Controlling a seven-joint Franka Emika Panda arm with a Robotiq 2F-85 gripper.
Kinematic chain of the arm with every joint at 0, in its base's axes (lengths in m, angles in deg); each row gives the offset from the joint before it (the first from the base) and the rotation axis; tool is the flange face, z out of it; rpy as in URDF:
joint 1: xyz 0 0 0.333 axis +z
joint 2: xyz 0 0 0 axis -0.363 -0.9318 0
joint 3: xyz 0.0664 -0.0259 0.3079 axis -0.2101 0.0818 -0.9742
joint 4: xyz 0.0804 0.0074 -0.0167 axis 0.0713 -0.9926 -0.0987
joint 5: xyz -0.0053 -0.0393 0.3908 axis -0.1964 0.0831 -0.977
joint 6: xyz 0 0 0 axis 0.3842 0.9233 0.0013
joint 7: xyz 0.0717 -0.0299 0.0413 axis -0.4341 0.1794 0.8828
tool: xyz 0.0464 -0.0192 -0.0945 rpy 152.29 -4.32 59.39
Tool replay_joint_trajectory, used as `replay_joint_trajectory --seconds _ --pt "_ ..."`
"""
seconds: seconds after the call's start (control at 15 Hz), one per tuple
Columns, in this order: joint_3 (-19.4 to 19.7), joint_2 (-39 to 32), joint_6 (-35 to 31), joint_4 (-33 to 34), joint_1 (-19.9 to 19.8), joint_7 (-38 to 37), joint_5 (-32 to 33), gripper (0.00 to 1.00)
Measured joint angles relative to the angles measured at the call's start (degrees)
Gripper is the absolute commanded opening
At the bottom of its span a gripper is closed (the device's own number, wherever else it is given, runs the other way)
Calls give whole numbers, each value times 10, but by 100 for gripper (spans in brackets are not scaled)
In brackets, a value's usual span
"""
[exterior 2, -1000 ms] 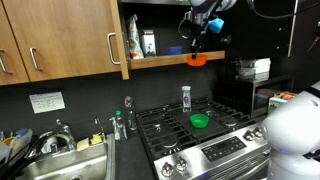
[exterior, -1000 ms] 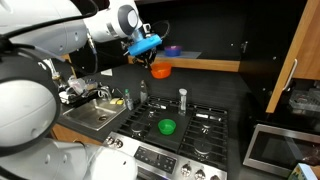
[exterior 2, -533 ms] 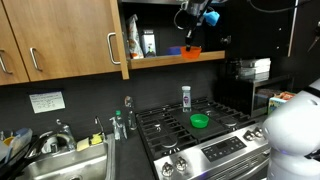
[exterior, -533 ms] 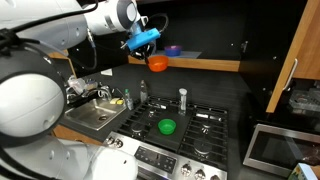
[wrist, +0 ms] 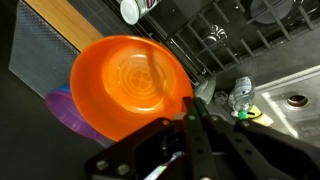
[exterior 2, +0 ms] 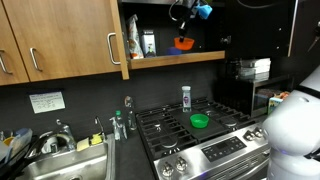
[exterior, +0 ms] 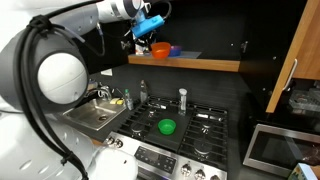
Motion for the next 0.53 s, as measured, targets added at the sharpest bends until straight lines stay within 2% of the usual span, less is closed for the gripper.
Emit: replay_joint_trajectory --seconds 0.53 --pt "1 -75 1 123 -4 20 -5 1"
